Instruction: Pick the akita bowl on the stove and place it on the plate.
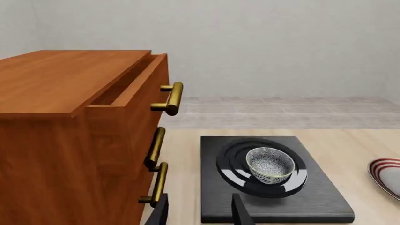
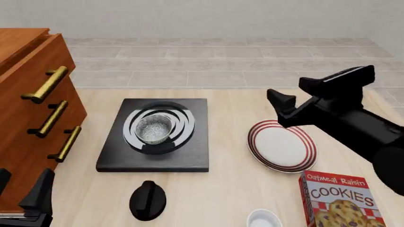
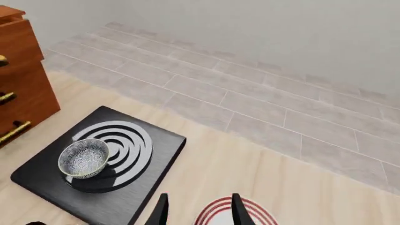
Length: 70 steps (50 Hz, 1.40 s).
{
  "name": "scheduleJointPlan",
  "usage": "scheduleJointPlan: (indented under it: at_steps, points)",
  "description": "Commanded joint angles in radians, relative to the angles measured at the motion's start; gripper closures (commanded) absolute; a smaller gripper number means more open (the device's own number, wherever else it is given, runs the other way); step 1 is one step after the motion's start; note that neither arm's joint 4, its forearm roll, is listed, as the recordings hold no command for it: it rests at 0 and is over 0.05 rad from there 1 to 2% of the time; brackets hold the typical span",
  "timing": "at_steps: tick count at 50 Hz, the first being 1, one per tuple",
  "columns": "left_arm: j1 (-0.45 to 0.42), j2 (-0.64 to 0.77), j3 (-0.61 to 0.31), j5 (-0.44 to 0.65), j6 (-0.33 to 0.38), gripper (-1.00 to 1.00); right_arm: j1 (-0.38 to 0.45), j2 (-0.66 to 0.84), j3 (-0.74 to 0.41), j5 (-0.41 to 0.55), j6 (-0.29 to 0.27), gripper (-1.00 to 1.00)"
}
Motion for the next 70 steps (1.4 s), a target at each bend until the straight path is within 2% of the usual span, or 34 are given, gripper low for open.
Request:
scheduleJointPlan:
  at_steps: [1,2,4,9,14,15,19,20,26,34,44,70]
  points:
    - [0.0,0.0,0.0,0.0,0.0,-1.0,0.072,0.149,-0.154,0.075,-0.011,-1.0]
    - [0.0,0.0,0.0,0.0,0.0,-1.0,0.08,0.154,-0.168,0.081,0.005,-1.0]
    - [0.0,0.0,0.0,0.0,0.0,-1.0,0.088,0.182,-0.196,0.096,-0.009,-1.0]
    - [0.0,0.0,0.0,0.0,0.0,-1.0,0.101,0.246,-0.278,0.141,0.026,-1.0]
    - [0.0,0.0,0.0,0.0,0.0,-1.0,0.118,0.281,-0.319,0.161,0.022,-1.0]
    - [0.0,0.0,0.0,0.0,0.0,-1.0,0.124,0.3,-0.338,0.174,0.038,-1.0]
    - [0.0,0.0,0.0,0.0,0.0,-1.0,0.142,0.338,-0.388,0.199,0.034,-1.0]
    - [0.0,0.0,0.0,0.0,0.0,-1.0,0.148,0.352,-0.408,0.207,0.05,-1.0]
    - [0.0,0.0,0.0,0.0,0.0,-1.0,0.159,0.399,-0.471,0.234,0.066,-1.0]
    - [0.0,0.0,0.0,0.0,0.0,-1.0,0.21,0.482,-0.568,0.298,0.028,-1.0]
    - [0.0,0.0,0.0,0.0,0.0,-1.0,0.258,0.575,-0.64,0.354,0.041,-1.0]
    - [0.0,0.0,0.0,0.0,0.0,-1.0,0.298,0.743,-0.79,0.404,0.036,-1.0]
